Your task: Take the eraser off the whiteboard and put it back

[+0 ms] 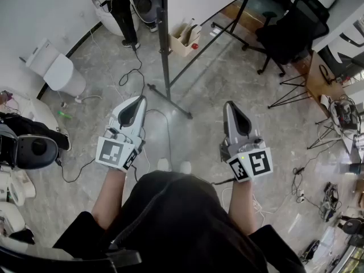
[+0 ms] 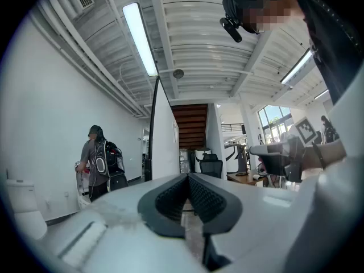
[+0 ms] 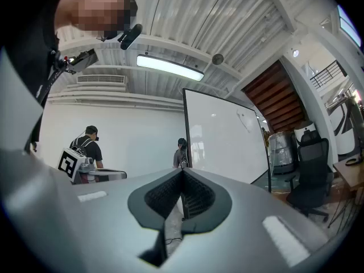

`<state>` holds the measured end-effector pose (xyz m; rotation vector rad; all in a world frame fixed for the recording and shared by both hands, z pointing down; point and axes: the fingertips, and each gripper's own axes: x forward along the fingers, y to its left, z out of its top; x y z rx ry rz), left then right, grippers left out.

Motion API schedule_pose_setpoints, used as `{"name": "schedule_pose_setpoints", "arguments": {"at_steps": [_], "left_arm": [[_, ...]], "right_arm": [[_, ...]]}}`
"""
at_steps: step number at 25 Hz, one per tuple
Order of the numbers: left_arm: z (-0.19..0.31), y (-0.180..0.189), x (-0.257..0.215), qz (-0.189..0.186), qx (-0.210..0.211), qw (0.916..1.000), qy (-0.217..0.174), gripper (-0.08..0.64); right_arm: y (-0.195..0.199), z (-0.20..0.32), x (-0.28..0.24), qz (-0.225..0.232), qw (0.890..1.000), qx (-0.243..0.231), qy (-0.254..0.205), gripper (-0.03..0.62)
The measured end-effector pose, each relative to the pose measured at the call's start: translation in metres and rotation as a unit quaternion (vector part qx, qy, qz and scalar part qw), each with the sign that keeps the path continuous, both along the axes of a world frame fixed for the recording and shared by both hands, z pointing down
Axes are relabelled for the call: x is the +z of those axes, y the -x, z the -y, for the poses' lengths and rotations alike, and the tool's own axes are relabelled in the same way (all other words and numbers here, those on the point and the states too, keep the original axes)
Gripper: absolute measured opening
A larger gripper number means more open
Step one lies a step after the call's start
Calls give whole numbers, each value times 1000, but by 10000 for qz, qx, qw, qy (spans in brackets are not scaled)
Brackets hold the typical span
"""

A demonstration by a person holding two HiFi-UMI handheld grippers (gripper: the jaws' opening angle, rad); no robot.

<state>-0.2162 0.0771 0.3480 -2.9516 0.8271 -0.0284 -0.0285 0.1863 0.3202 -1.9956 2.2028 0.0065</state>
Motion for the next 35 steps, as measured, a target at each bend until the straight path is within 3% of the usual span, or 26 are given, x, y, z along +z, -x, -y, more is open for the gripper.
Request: {"name": "schedule_pose_setpoints", "arguments": {"at_steps": [23,35], "left_arm": [[-32,-66,17,124,-158,9998,38,5],[-16,-84,20,234,-169,9996,38,5]], "right_arm": [[-45,-13,25,197,9975,-659,133,9],[-56,7,25,239,9966,-782,68,9]]}}
